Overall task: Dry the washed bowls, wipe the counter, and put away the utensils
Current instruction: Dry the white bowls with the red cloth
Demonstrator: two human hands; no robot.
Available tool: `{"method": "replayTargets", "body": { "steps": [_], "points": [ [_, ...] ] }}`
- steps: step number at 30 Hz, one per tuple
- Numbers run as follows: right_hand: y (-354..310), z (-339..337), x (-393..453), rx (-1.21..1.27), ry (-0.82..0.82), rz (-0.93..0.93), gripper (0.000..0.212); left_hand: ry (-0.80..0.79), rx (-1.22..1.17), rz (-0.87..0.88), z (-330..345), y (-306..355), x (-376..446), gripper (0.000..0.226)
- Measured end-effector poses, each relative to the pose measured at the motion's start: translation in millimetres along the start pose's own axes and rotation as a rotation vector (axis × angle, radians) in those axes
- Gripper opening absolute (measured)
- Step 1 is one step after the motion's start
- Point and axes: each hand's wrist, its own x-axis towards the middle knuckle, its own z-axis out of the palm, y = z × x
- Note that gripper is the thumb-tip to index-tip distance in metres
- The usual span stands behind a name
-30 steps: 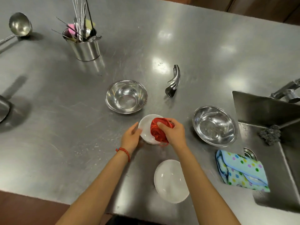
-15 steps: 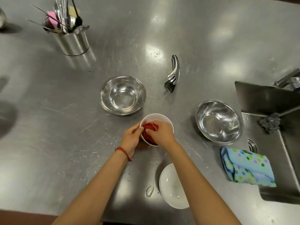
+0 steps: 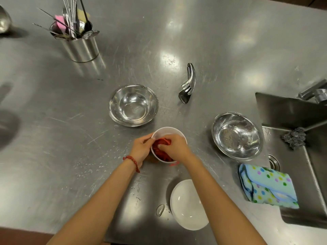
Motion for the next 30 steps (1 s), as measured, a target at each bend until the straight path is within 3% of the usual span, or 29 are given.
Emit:
{"method": "replayTargets", "body": {
  "steps": [3, 6, 9, 11, 16, 19, 23, 25, 30],
  "points": [
    [2.9, -16.8, 0.6, -0.081, -0.146, -0.038, 0.027, -0.038, 0.03, -0.027, 0.5, 9.1, 8.2, 0.03],
    [3.8, -17.8, -0.4, -0.01, -0.015, -0.062, 0.025, -0.054, 0.002, -0.084, 0.5, 18.7, 10.9, 0.031],
    [3.7, -10.7, -1.1, 0.085, 0.104, -0.039, 0.024, 0.081, -0.044, -0.179, 1.8, 18.7, 0.6, 0.038],
    [3.6, -4.8, 1.7, 0.09, 0.143, -0.019, 0.023, 0.155, -0.074, -0.172, 6.5, 9.1, -12.3, 0.034],
    [-3.9, 9.3, 7.2, 0.106, 0.237, 0.048, 0.021, 0.172, -0.212, -0.127, 29.7, -4.6, -36.0, 0.031],
    [-4.8, 7.9, 7.0, 0.013, 0.134, 0.026, 0.023, 0.197, -0.15, -0.08, 27.0, 0.3, -26.1, 0.034],
    [-0.4, -13.8, 9.0, -0.092, -0.129, -0.038, 0.027, 0.096, -0.013, -0.013, 13.3, 2.3, -8.9, 0.034],
    [0.3, -21.0, 10.3, -0.127, -0.18, -0.033, 0.029, 0.038, 0.011, -0.008, 10.5, 5.4, -4.0, 0.033],
    [-1.8, -17.2, 11.1, 0.062, 0.132, -0.023, 0.024, -0.027, -0.001, -0.024, 7.6, 1.0, -0.6, 0.033]
  ]
}}
